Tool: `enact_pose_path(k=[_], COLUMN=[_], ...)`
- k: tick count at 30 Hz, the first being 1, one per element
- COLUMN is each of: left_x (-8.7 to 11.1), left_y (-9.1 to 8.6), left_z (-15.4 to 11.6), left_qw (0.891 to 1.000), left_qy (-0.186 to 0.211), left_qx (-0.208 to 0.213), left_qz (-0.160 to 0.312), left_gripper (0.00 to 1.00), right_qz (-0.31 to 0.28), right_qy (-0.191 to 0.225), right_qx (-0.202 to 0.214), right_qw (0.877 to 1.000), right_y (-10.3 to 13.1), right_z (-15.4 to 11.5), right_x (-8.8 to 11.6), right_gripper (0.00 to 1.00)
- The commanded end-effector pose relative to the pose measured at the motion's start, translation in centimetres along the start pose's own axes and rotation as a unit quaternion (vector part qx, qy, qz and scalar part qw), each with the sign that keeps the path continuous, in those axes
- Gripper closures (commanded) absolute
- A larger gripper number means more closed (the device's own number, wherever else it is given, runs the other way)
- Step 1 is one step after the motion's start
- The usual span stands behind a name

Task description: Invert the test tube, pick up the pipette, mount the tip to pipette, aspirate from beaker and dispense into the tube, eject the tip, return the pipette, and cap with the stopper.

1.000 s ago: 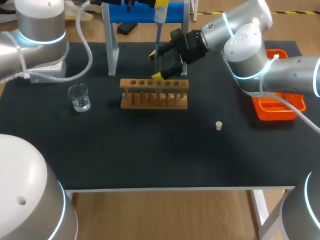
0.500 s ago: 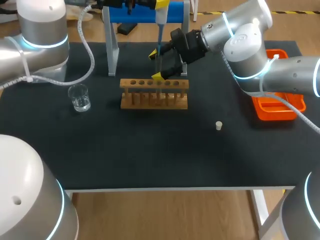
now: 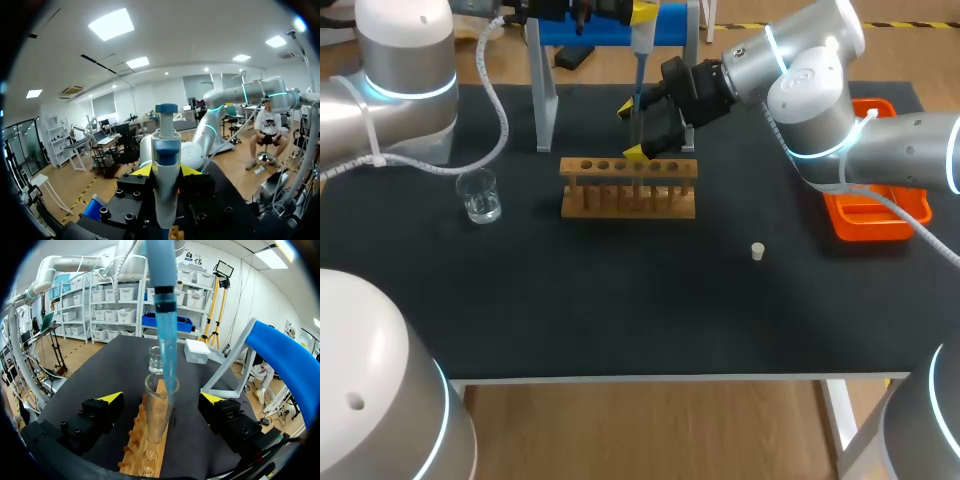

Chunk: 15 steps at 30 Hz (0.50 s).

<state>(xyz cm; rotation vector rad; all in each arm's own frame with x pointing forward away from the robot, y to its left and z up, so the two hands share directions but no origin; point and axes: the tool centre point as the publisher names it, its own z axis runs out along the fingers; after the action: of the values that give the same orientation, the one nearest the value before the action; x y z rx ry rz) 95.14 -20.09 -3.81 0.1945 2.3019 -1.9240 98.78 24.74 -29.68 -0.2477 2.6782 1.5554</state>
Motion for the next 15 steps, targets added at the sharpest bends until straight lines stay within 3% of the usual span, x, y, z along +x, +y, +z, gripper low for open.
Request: enact_pose_path(k=[1,15], left_x=[-0.1,0.02], left_y=[0.02,0.38], left_z=[-0.12,0.15], left_qw=[1.0,1.0], left_qy=[-0.001,0.002], left_qx=[-0.001,-0.011], left_qz=[0.003,0.012], left_gripper=[1.0,1.0], right_qz=[0.0,0.0], right_qy=[0.0,0.0], right_qx=[0.0,0.0], right_qw=[1.0,1.0], right_y=[0.0,0.0], right_z=[-0.13,-0.13], right_x=[0.04,0.04], right_gripper=[0.0,0.0])
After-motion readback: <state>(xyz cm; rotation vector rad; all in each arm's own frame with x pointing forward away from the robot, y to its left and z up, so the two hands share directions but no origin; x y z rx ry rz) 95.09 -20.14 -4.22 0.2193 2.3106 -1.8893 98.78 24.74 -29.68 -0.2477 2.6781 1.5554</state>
